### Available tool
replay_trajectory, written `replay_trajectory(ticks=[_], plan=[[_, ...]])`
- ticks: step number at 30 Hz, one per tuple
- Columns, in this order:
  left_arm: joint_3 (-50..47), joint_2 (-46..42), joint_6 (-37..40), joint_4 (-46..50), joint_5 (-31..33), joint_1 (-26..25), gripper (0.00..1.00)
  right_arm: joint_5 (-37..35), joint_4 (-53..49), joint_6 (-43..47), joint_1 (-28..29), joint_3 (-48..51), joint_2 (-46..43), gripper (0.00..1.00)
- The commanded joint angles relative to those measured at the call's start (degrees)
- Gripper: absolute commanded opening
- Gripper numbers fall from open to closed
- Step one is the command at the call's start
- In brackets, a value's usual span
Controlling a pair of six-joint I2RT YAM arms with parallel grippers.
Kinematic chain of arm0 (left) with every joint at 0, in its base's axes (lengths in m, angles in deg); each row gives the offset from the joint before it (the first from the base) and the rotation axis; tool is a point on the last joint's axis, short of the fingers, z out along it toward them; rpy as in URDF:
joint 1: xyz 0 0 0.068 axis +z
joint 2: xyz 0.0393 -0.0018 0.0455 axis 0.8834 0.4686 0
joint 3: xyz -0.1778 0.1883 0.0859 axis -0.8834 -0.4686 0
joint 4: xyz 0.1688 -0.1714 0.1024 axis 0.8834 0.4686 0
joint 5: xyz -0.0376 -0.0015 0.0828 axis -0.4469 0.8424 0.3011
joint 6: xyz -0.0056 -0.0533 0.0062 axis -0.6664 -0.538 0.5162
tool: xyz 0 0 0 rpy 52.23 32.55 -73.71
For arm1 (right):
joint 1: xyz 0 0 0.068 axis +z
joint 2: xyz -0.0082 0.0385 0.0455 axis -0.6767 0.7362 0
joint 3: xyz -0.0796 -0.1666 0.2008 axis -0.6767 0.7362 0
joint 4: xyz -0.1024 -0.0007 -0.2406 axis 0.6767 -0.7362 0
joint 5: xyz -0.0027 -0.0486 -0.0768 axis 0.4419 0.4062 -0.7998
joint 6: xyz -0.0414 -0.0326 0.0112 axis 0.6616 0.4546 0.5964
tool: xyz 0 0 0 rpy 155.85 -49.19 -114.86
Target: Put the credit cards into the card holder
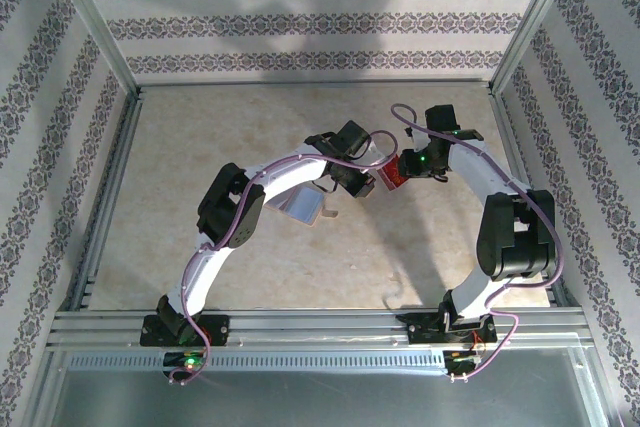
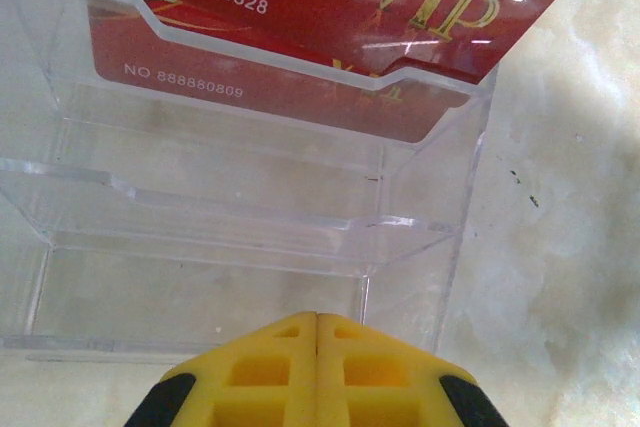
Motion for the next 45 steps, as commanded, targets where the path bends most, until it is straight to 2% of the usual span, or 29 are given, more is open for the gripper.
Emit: replay_trajectory(ticks=[1,12,23,30,35,41,45], plan=[[-2.2,3.4,0.6,1.8,1.9,0.1,0.00,-0.3,-1.1,0.6,-0.5,-1.3,-0.9,0.25],[-2.1,3.3,0.5,1.9,1.8,0.1,0.00,2.4,-1.1,1.1,-0.3,-1.4,-1.1,0.00],[-0.2,-0.2,0.3,2.4,2.2,0.0,0.03,8.2,-1.0,-0.8,-0.4,-1.3,-4.6,0.00],[1.9,-6.0,0.0,3.6,2.4,0.1,0.15,7.5,-0.8,-4.1,-0.6,0.7,-11.4,0.00],[-2.1,-13.6,0.0,3.3,1.1,0.3,0.26,9.2,2.2,-9.0,-0.9,4.9,-18.2,0.00],[-11.5,-23.6,-0.4,-0.4,-1.7,2.1,0.43,14.0,12.1,-19.2,-1.1,14.1,-27.0,0.00],[-16.9,-29.3,-0.2,-2.3,-3.9,4.5,0.54,16.7,22.0,-27.3,-1.1,22.2,-32.9,0.00]])
